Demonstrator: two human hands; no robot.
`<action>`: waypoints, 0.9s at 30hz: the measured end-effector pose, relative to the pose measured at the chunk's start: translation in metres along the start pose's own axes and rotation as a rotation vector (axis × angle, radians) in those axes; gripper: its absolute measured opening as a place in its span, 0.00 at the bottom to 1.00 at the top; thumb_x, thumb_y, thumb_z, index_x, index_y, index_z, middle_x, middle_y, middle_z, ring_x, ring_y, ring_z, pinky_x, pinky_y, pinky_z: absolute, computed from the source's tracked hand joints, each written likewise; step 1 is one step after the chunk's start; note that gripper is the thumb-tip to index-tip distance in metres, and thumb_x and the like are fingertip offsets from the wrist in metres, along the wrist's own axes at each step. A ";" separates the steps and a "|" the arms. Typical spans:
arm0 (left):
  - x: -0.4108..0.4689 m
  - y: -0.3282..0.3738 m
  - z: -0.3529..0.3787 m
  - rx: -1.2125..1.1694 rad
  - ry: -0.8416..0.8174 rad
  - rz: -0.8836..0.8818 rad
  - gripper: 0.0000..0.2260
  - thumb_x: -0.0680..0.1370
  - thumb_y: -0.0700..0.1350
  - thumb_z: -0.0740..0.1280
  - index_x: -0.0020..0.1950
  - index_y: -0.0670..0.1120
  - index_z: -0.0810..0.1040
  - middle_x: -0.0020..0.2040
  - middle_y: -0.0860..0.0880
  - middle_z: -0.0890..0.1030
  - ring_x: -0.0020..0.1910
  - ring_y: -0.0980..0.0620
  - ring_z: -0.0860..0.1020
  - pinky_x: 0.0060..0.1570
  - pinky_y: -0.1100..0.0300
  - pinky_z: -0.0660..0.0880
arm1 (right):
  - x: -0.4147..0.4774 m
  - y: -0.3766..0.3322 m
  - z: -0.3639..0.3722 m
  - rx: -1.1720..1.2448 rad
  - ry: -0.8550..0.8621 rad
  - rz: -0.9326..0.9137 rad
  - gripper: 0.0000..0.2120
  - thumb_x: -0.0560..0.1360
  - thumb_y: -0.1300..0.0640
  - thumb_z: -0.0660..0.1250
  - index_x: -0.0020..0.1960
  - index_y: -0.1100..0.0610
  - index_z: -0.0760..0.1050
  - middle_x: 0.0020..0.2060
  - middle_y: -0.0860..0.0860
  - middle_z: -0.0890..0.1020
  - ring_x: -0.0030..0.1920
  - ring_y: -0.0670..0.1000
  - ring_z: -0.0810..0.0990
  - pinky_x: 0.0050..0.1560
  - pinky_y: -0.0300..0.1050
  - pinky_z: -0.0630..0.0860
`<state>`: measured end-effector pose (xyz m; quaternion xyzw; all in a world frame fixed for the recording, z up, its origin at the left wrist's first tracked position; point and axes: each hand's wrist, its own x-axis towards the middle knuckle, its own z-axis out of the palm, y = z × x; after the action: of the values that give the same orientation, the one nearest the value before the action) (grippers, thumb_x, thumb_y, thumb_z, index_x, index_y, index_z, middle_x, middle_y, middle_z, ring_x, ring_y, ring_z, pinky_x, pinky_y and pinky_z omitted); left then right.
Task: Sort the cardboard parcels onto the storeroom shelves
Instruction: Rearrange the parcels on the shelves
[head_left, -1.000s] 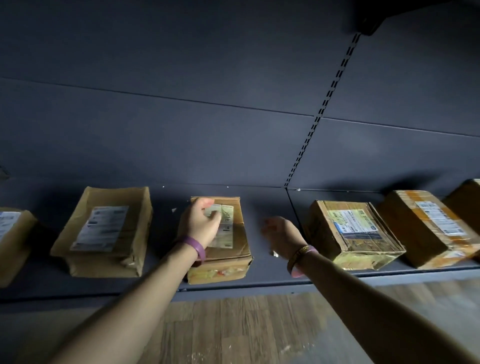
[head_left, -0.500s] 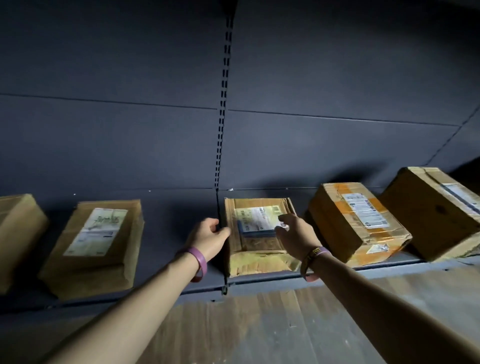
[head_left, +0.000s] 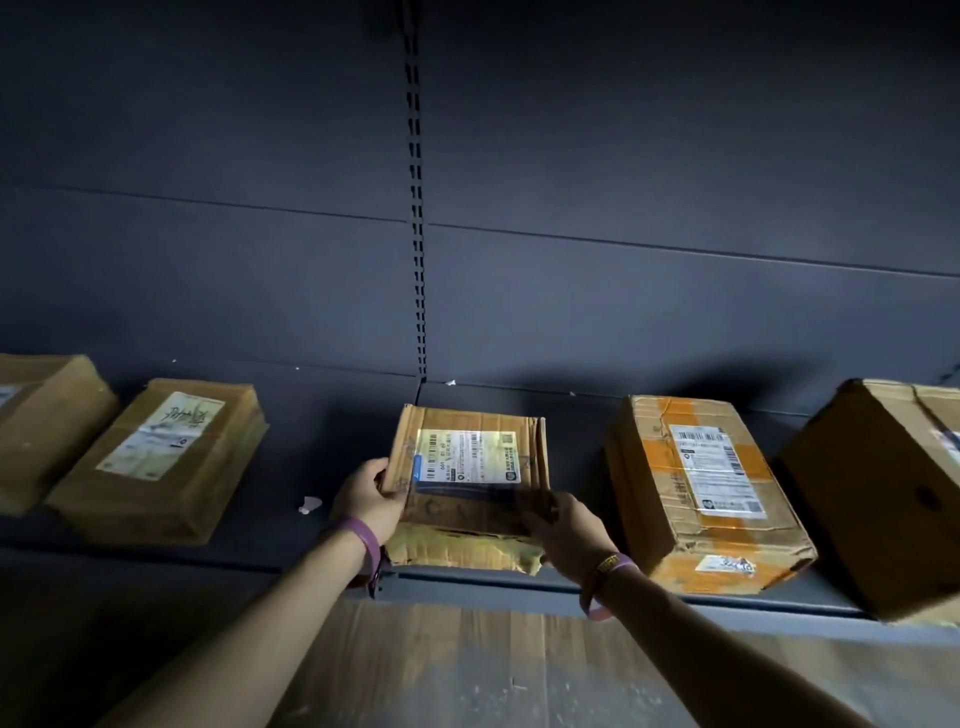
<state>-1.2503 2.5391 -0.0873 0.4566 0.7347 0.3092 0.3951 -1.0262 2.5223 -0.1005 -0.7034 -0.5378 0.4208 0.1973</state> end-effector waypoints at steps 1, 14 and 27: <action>0.001 -0.003 -0.001 -0.003 -0.010 0.007 0.19 0.75 0.36 0.68 0.66 0.44 0.74 0.56 0.45 0.81 0.50 0.50 0.77 0.54 0.55 0.76 | 0.001 0.001 0.000 -0.003 0.004 -0.009 0.13 0.79 0.52 0.65 0.60 0.56 0.75 0.44 0.48 0.80 0.41 0.44 0.80 0.37 0.34 0.74; -0.006 -0.006 -0.013 -0.290 -0.031 -0.080 0.20 0.66 0.23 0.68 0.53 0.40 0.74 0.55 0.41 0.77 0.56 0.40 0.76 0.55 0.40 0.76 | -0.021 0.010 -0.010 0.021 0.200 -0.084 0.24 0.69 0.62 0.76 0.59 0.58 0.67 0.48 0.50 0.77 0.47 0.51 0.79 0.43 0.42 0.79; -0.016 -0.002 -0.013 -0.299 -0.043 0.054 0.20 0.71 0.32 0.70 0.62 0.43 0.77 0.54 0.47 0.80 0.54 0.45 0.79 0.58 0.45 0.76 | -0.031 0.008 -0.012 0.045 0.202 -0.138 0.15 0.77 0.60 0.67 0.63 0.60 0.72 0.54 0.56 0.81 0.52 0.56 0.81 0.54 0.56 0.80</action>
<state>-1.2581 2.5225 -0.0778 0.4188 0.6594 0.4157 0.4658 -1.0140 2.4935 -0.0874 -0.6989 -0.5527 0.3451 0.2949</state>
